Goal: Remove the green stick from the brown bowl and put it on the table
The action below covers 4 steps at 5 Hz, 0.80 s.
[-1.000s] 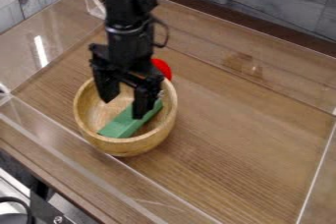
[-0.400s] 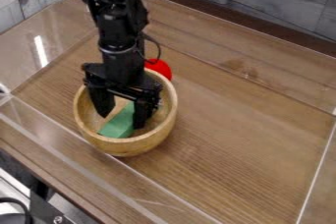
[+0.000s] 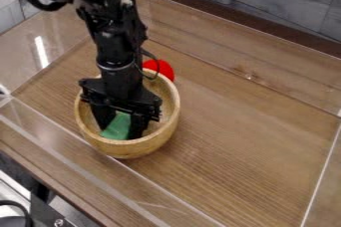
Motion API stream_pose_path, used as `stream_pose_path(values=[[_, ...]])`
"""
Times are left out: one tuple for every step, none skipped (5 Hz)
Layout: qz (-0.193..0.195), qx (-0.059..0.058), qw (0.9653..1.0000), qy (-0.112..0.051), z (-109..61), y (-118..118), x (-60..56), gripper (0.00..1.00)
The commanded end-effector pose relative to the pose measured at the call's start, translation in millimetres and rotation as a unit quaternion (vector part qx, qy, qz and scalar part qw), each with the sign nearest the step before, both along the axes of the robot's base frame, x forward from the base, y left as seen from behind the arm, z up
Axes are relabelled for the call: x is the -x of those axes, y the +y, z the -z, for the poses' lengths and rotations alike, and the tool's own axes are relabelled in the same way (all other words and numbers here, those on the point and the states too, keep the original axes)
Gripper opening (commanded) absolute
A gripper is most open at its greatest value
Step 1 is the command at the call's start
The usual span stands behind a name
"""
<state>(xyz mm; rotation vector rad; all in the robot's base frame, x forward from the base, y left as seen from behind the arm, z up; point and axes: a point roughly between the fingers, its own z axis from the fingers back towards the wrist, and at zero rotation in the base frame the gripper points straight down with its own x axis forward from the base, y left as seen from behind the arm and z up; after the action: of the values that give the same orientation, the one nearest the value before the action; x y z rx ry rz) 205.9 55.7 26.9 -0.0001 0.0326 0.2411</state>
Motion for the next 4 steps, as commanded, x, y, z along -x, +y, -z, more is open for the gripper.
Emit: stream_pose_path(values=[[0.007,-0.01,0.9996,-0.027,-11.9,-12,-7.6,0.0],[0.017,-0.013,0.9993,-0.032,-14.6,-24,-6.7,0.0],[0.025,-0.016,0.999,-0.034,-19.6,-33,-10.0,0.0],[0.029,-0.018,0.9988,-0.036,-24.0,-39,-13.8,0.0]])
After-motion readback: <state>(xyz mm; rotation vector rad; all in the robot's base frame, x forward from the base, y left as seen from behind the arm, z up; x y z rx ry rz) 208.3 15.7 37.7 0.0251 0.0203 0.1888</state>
